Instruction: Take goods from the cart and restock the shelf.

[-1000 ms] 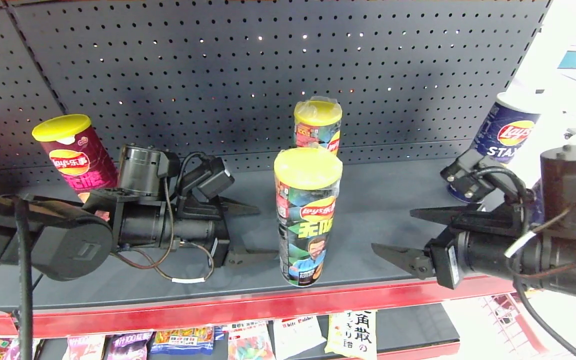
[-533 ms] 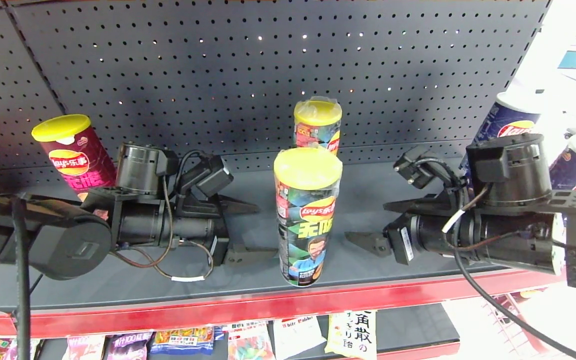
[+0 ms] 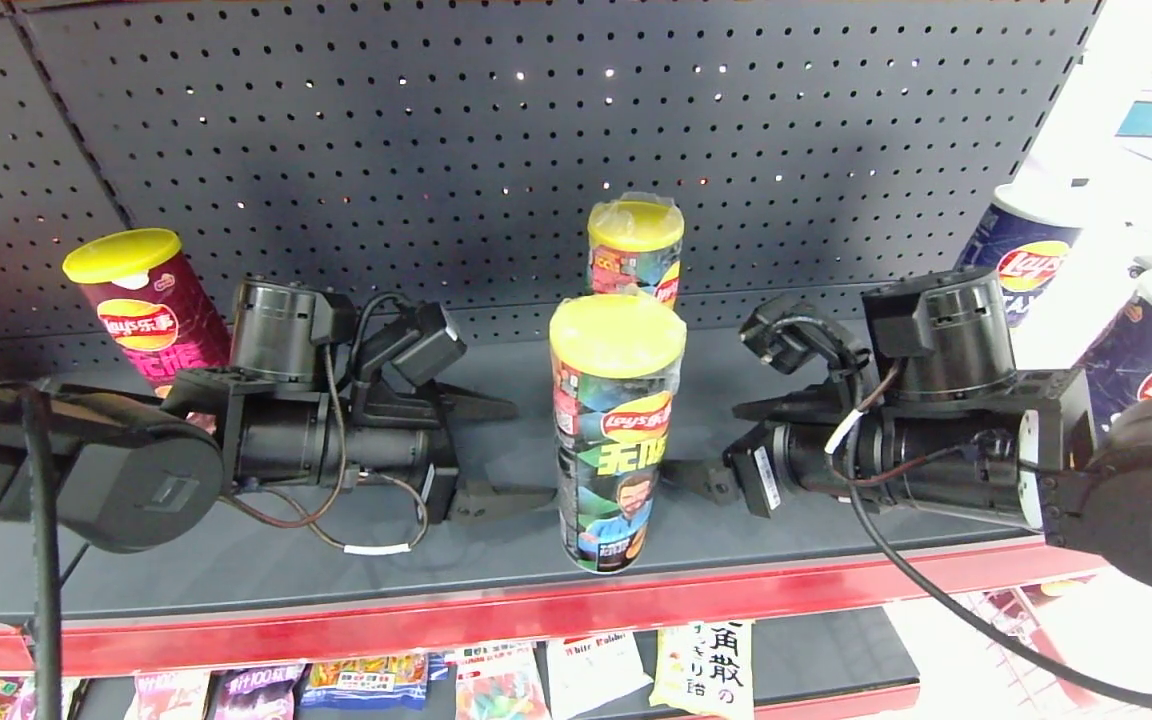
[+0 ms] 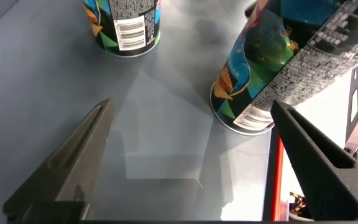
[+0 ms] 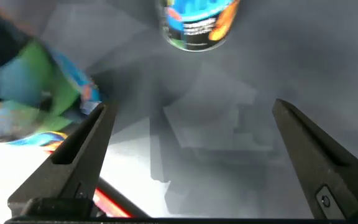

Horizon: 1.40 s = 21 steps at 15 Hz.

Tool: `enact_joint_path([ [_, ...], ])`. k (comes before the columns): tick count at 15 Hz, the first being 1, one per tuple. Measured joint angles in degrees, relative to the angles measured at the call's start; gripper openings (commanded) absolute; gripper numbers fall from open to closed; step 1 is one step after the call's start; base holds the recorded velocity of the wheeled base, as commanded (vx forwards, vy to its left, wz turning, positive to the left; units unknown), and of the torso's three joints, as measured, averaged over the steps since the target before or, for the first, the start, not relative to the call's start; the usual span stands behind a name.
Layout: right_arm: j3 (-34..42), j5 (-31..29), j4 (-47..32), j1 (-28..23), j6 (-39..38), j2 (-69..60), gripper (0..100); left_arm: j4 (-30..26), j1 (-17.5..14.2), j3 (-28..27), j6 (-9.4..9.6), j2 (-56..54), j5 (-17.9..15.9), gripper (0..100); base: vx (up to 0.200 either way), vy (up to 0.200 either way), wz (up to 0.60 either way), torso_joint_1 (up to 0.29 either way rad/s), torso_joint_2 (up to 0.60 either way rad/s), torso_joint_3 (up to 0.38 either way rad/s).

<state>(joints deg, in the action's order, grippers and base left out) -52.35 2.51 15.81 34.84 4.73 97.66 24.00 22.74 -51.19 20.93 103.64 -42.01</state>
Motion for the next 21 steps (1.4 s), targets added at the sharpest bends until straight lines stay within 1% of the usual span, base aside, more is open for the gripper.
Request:
enact_joint_path([
  [5,0.52,-0.06,-0.09,0.68,-0.17,0.16,100,0.0,0.05,-0.05,0.0,0.02,-0.04,100,0.0,0.0,0.0,0.0,0.0,0.0],
  [11,0.94,-0.09,-0.09,0.82,-0.46,0.16,100,-0.04,0.11,1.91,0.11,-1.46,-0.28,100,0.0,0.0,0.0,0.0,0.0,0.0],
  [21,0.94,-0.09,-0.11,2.06,-1.01,-0.13,100,-0.02,0.48,1.5,0.17,-1.06,-0.28,100,0.0,0.0,0.0,0.0,0.0,0.0],
])
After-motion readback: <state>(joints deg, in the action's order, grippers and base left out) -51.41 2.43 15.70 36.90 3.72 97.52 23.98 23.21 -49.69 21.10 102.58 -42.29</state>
